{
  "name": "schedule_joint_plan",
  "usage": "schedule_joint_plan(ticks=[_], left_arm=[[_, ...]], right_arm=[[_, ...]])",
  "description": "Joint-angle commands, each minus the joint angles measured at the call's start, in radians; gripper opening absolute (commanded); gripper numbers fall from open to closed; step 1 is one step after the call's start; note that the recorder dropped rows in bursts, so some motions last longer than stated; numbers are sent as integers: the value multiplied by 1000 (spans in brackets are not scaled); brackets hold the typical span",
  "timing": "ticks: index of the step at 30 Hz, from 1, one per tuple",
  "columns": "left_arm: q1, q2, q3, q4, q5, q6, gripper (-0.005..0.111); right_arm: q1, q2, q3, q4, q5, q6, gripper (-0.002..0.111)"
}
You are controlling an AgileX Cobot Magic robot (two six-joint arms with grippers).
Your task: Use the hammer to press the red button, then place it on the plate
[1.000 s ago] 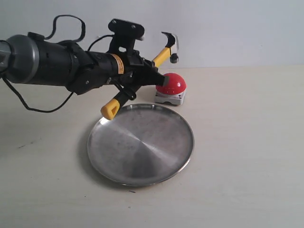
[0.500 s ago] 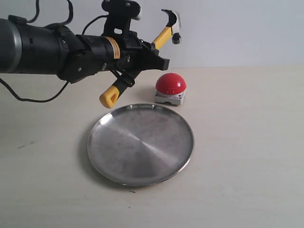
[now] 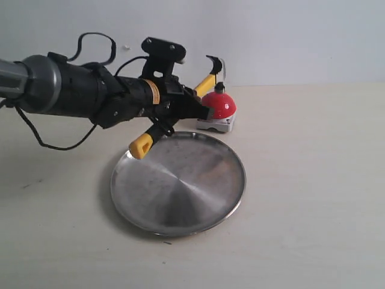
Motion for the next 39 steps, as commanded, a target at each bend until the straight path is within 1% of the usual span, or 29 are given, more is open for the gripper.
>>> schedule_joint_plan(ticks=[1,3,4,5,6,7,10,13,14,16,18,21,24,27,29,33,39], left_arm=[[1,-122,-17,-12,-17,-4,0],[1,-149,-12,-12,69,-50,0],[1,-159,3,-12,81,-52,0],[1,-178,54,-10,52,-52,0],[1,-192,99,-4,18,-50,0],[1,-211,168,3,-67,-50,0],[1,-236,294,51,-232,-61,0],[8,-239,366,197,-392,-192,0],[16,-239,373,236,-447,-250,0],[40,-239,378,364,-549,-425,0],[70,-239,378,482,-638,-558,0],[114,-239,378,580,-689,-655,0],[151,-228,380,625,-690,-705,0],[173,-187,382,627,-738,-710,0],[177,-145,382,627,-799,-707,0],[194,-65,382,601,-965,-699,0],[231,8,371,580,-978,-719,0]], right_arm=[[-3,-6,4,-3,-1,2,0],[-3,-6,4,-3,-1,2,0],[-3,-6,4,-3,-1,2,0],[-3,-6,4,-3,-1,2,0],[-3,-6,4,-3,-1,2,0],[-3,-6,4,-3,-1,2,0],[-3,-6,4,-3,-1,2,0],[-3,-6,4,-3,-1,2,0],[-3,-6,4,-3,-1,2,0],[-3,-6,4,-3,-1,2,0],[-3,-6,4,-3,-1,2,0],[-3,-6,4,-3,-1,2,0],[-3,-6,4,-3,-1,2,0],[-3,-6,4,-3,-1,2,0],[-3,-6,4,-3,-1,2,0],[-3,-6,4,-3,-1,2,0],[-3,-6,4,-3,-1,2,0]])
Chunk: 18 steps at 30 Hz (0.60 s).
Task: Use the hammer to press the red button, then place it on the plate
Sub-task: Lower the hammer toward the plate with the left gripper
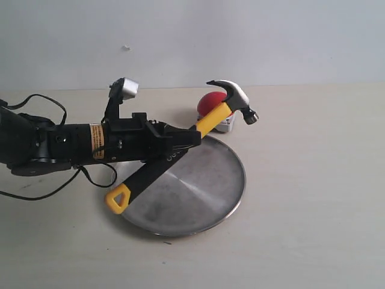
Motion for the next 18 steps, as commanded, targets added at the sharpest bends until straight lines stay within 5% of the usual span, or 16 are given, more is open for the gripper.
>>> schedule_joint_plan(ticks=[1,18], left_arm=[[38,29,-14,-70,-82,-16,0],[50,68,-14,-113,45,-99,0]], right_arm=[[-3,-6,4,-3,-1,2,0],[-3,-6,4,-3,-1,2,0]])
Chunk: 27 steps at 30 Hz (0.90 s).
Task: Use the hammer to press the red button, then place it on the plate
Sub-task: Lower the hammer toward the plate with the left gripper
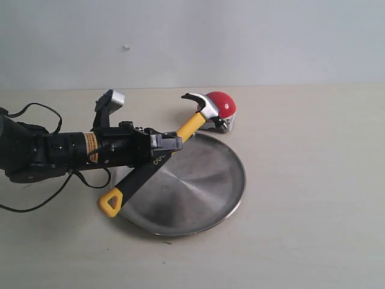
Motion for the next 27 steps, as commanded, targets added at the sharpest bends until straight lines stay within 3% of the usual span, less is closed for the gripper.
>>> schedule_joint_plan(ticks=[1,27], left_arm=[[-1,7,-12,-55,-48,-18,0],[-1,51,-12,-126,20,2,0]], right_arm=[[-3,-6,4,-3,-1,2,0],[-3,-6,4,-3,-1,2,0]])
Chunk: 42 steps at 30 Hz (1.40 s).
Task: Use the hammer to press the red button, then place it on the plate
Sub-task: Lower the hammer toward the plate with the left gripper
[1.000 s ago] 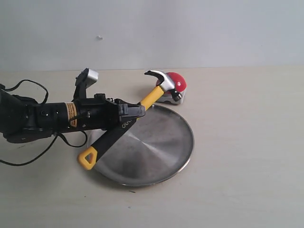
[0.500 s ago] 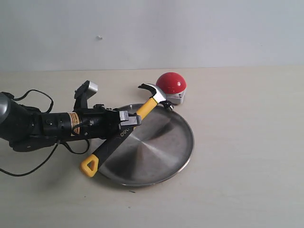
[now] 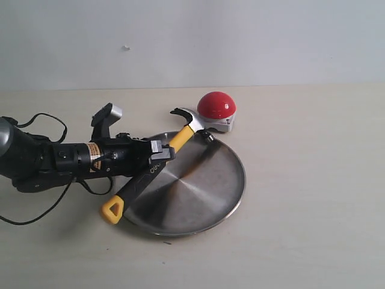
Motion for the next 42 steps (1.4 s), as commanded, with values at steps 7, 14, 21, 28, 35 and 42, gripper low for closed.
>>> schedule_joint_plan(ticks=[7,14,21,28,35,42], left_arm=[[-1,-8,-11,-55,-56,86,0],[-1,-4,-11,-72,-44,160,0],[-1,-2,-11,-74,-42,171,0],[-1,-2,-11,-72,-41,218,0],[-1,-2,-11,-72,-41,219,0],[-1,-2,-11,-60,-41,219,0]], right_arm=[[-3,-6,4,-3,-1,2,0],[-3,-6,4,-3,-1,2,0],[-3,-6,4,-3,-1,2,0],[-3,-6,4,-3,-1,2,0],[-3,-6,4,-3,-1,2,0],[-3,-6,4,-3,-1,2,0]])
